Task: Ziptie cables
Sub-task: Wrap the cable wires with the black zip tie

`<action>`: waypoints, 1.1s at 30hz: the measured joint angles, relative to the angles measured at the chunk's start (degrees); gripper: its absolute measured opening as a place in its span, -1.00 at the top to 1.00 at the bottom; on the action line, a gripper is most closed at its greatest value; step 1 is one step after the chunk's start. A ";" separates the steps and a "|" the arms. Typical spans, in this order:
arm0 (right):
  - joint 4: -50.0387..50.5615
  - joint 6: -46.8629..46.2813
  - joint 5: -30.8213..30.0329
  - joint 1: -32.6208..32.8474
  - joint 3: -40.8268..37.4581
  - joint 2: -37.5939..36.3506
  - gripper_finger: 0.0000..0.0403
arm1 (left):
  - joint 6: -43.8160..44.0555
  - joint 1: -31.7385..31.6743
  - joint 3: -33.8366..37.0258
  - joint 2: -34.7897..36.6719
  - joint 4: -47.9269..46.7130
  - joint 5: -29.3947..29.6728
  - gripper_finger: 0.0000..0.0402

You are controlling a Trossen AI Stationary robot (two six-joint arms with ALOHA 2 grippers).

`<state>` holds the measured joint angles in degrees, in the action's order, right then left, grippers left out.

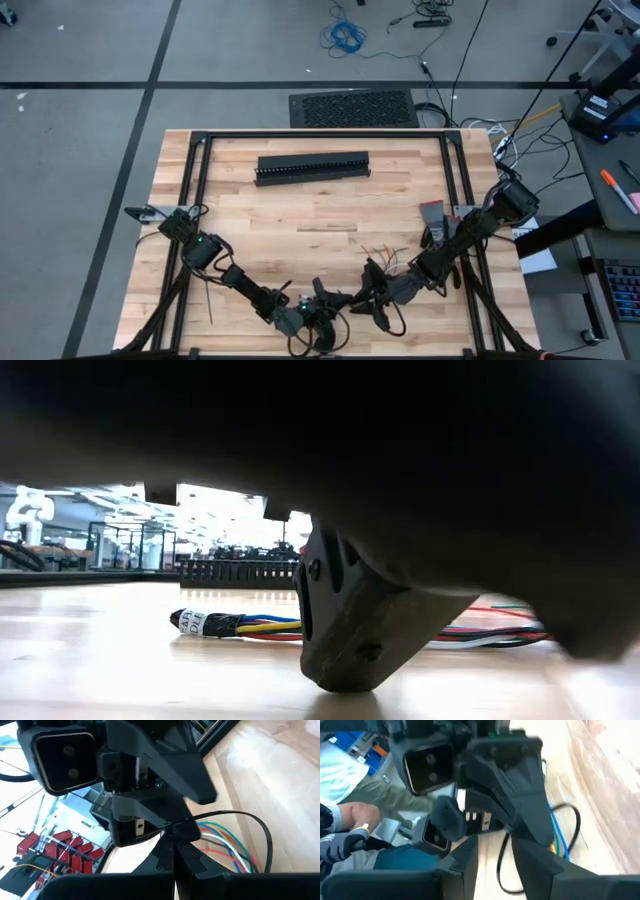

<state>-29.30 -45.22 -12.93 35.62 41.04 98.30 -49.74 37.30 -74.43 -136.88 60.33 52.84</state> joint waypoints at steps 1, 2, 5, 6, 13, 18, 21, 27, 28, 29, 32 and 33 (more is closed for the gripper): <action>0.79 -0.43 0.08 0.14 0.00 0.00 0.41 | -0.01 0.00 0.00 0.00 0.01 -0.02 1.00; 2.24 -0.80 0.01 0.36 -0.02 0.01 0.40 | -0.10 0.00 0.00 0.00 0.08 -0.16 1.00; 7.16 -2.80 -0.24 0.69 -0.28 0.37 0.40 | -0.11 0.07 -0.02 0.00 0.24 -0.46 1.00; 7.78 -3.31 -0.24 0.69 -0.28 0.30 0.40 | -0.10 0.02 -0.02 0.00 0.34 -0.45 1.00; 4.60 -2.27 -0.80 0.97 -0.26 0.26 0.40 | -0.09 -0.04 -0.02 0.00 0.56 -0.24 1.00; 2.98 -1.90 -0.57 1.39 -0.26 0.28 0.40 | -0.07 -0.04 -0.02 0.00 0.54 0.04 1.00; 2.46 -2.10 -0.59 1.78 -0.26 0.63 0.40 | -0.07 -0.07 -0.02 0.00 0.49 0.22 1.00; -0.66 -1.81 -0.87 2.74 -0.20 1.75 0.40 | -0.04 -0.22 -0.02 0.00 0.47 0.35 1.00; -0.78 -1.76 -0.95 2.75 -0.20 1.95 0.40 | -0.04 -0.22 -0.02 0.02 0.47 0.35 1.00; -0.74 -1.78 -1.02 2.74 -0.20 2.20 0.41 | -0.04 -0.30 -0.02 0.02 0.47 0.35 1.00; -0.75 -1.91 -1.07 2.70 -0.20 3.11 0.46 | -0.04 -0.45 -0.02 0.02 0.47 0.35 1.00; -1.18 -1.91 -1.10 2.65 -0.20 3.45 0.49 | -0.04 -0.48 -0.02 0.02 0.47 0.35 1.00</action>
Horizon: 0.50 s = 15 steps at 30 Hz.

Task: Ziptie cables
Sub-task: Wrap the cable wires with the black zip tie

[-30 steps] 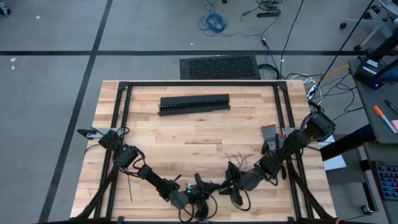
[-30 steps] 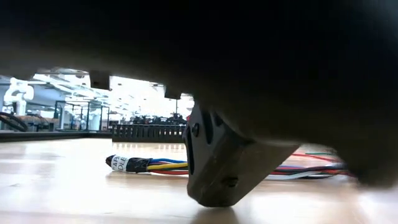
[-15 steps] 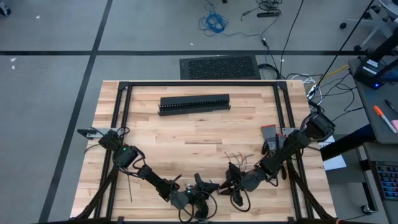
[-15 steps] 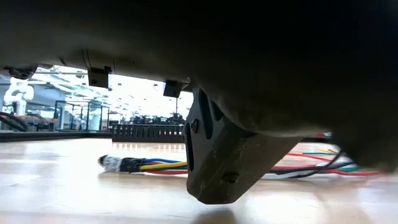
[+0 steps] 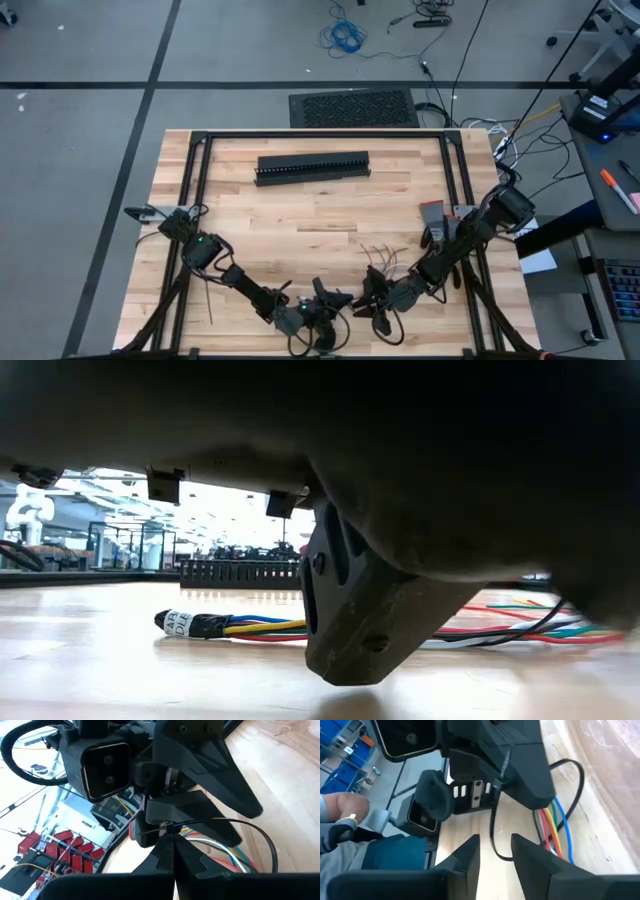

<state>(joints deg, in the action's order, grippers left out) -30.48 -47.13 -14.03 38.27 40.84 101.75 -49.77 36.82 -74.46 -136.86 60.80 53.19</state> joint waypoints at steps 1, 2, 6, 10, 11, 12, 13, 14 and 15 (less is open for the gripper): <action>-0.75 0.04 -0.03 -0.08 0.00 0.36 0.52 | 0.01 0.00 0.00 0.00 0.00 0.00 1.00; -1.08 0.21 -0.19 -0.10 0.00 0.54 0.55 | 0.01 0.00 0.00 0.00 0.00 0.00 1.00; -1.42 0.71 -0.69 -0.37 0.00 0.63 0.71 | 0.01 -0.05 0.00 0.00 0.00 0.00 1.00; -1.48 1.57 -0.06 -0.75 0.00 0.63 0.95 | 0.01 -0.05 0.00 0.00 -0.04 0.00 1.00; -1.52 1.70 0.26 -0.77 0.00 0.63 0.97 | 0.01 -0.05 0.00 0.00 -0.07 -0.02 1.00; -1.53 1.69 0.34 -0.83 0.00 0.63 0.98 | -0.01 -0.05 0.00 0.00 -0.07 -0.02 1.00; -1.53 1.68 0.47 -0.92 0.00 0.63 0.99 | 0.00 -0.05 0.00 0.00 -0.09 0.00 1.00; -1.52 1.71 0.53 -1.04 0.00 0.63 0.99 | 0.01 -0.05 0.00 0.02 -0.09 -0.01 1.00; -1.56 1.73 0.56 -1.13 0.00 0.63 0.99 | 0.01 -0.05 0.00 0.04 -0.09 0.00 1.00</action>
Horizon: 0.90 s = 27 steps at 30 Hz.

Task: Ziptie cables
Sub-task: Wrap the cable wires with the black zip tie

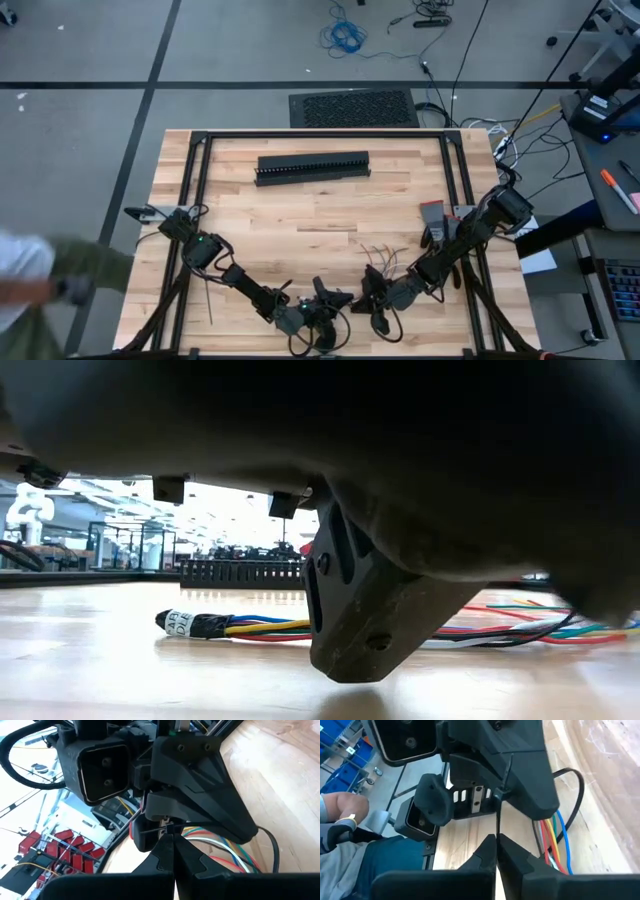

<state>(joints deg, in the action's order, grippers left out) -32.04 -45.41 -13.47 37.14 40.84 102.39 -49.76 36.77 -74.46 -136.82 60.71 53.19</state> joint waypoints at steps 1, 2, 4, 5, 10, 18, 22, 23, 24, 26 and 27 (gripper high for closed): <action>-0.16 0.01 0.01 -0.10 0.00 0.00 0.99 | 0.00 0.00 0.00 0.02 -0.07 0.00 1.00; -0.53 0.13 0.04 -0.25 0.00 0.00 0.99 | 0.00 0.00 0.00 0.06 -0.25 0.00 1.00; -1.28 0.62 0.15 -0.46 0.00 0.00 1.00 | 0.02 0.00 0.00 0.07 -0.45 0.00 1.00; -1.52 0.87 0.16 -0.67 0.00 0.00 1.00 | 0.02 0.00 0.00 0.07 -0.49 0.00 1.00; -2.38 1.53 0.22 -1.15 -0.01 0.00 1.00 | 0.51 0.00 0.00 0.07 -1.31 0.03 1.00; -2.22 1.97 -0.53 -2.49 -0.02 0.02 1.00 | 3.21 -0.04 -0.04 0.18 -3.06 0.55 1.00; -2.18 1.99 -1.22 -2.62 -0.02 0.00 1.00 | 3.13 0.07 -0.04 0.18 -3.10 0.74 1.00; -2.16 1.99 -1.60 -2.62 -0.02 0.00 1.00 | 3.09 0.07 -0.04 0.18 -3.20 0.78 1.00; -1.93 2.00 -1.88 -2.62 -0.02 -0.14 1.00 | 3.07 0.07 -0.04 0.18 -3.30 0.82 1.00; -1.24 2.10 -2.18 -2.62 -0.03 -0.63 1.00 | 3.17 0.05 -0.07 0.22 -4.08 0.86 1.00; -1.10 2.28 -2.56 -2.62 -0.07 -0.92 1.00 | 3.14 0.05 -0.07 0.25 -4.27 0.95 1.00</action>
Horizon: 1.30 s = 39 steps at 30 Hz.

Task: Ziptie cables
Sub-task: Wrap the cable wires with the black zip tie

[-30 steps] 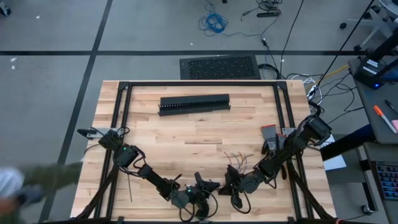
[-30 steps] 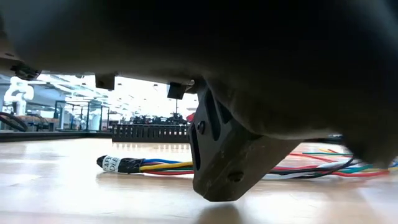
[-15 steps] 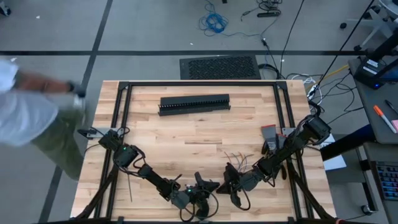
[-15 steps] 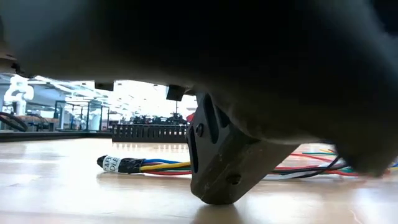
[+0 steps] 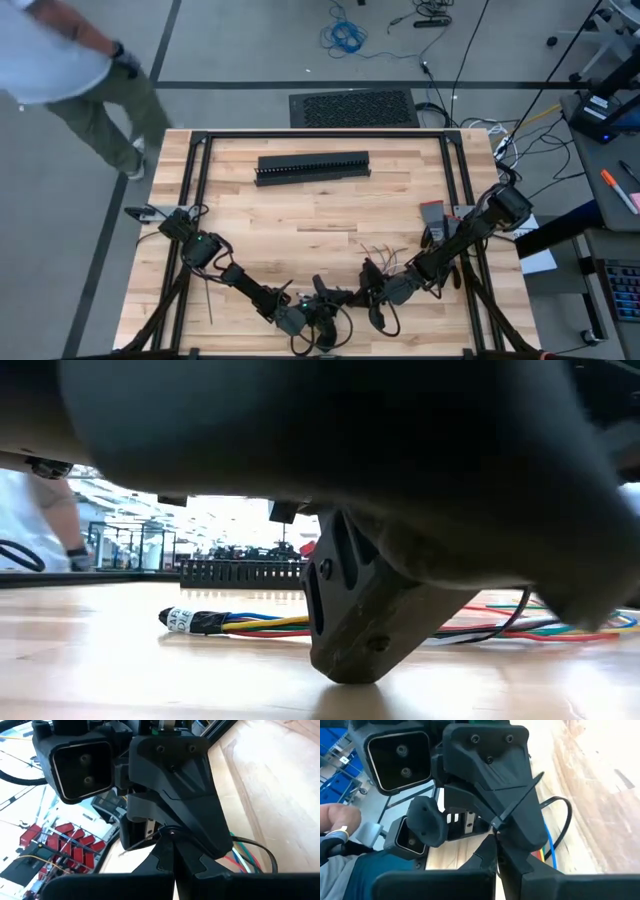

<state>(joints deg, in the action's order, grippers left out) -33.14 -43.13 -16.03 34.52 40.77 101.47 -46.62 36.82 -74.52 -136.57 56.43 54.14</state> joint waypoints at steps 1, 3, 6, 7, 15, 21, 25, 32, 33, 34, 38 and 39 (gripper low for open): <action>0.40 0.25 -0.25 0.00 -0.02 -0.46 1.00 | -0.05 0.02 0.00 0.02 -0.05 0.09 1.00; 1.19 0.61 -1.00 0.02 -0.02 -1.34 1.00 | -0.19 0.06 0.00 0.02 -0.14 0.21 1.00; 3.06 0.71 -1.94 0.08 -0.02 -2.56 1.00 | -0.20 0.05 0.00 0.02 -0.21 0.25 1.00; 3.35 0.66 -2.22 0.13 -0.02 -2.66 1.00 | -0.19 0.04 0.00 0.02 -0.21 0.24 1.00; 3.32 1.01 -2.71 -0.05 -0.02 -2.79 1.00 | -0.19 0.04 0.00 0.01 -0.30 0.18 1.00; 3.07 1.94 -0.79 0.08 -0.02 -2.82 0.98 | -0.39 0.04 0.00 -0.06 -0.36 0.10 1.00; 2.42 0.51 -0.21 1.84 0.02 -3.00 0.83 | -0.58 0.04 -0.07 -0.07 -0.40 -2.03 1.00; 3.27 -1.76 0.03 2.99 0.22 -3.08 0.41 | 0.33 -0.59 -0.09 -0.07 -1.14 -4.28 1.00; 3.96 -2.28 0.42 3.02 0.29 -3.16 0.35 | 0.33 -0.61 -0.11 -0.07 -1.23 -4.24 1.00; 4.75 -3.02 0.65 3.14 0.31 -3.22 0.29 | 0.42 -0.64 -0.11 -0.07 -1.25 -4.14 1.00; 10.96 -5.06 -0.91 4.22 0.00 -2.81 0.13 | 0.01 -0.64 -0.14 -0.07 -1.85 -3.95 1.00; 11.87 -6.23 -2.21 4.56 0.00 -2.82 0.10 | -0.06 -0.64 -0.15 -0.07 -1.93 -3.89 1.00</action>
<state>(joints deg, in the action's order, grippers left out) -21.27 -49.36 -18.24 39.08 40.77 98.65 -46.68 36.18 -74.67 -136.64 54.50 50.25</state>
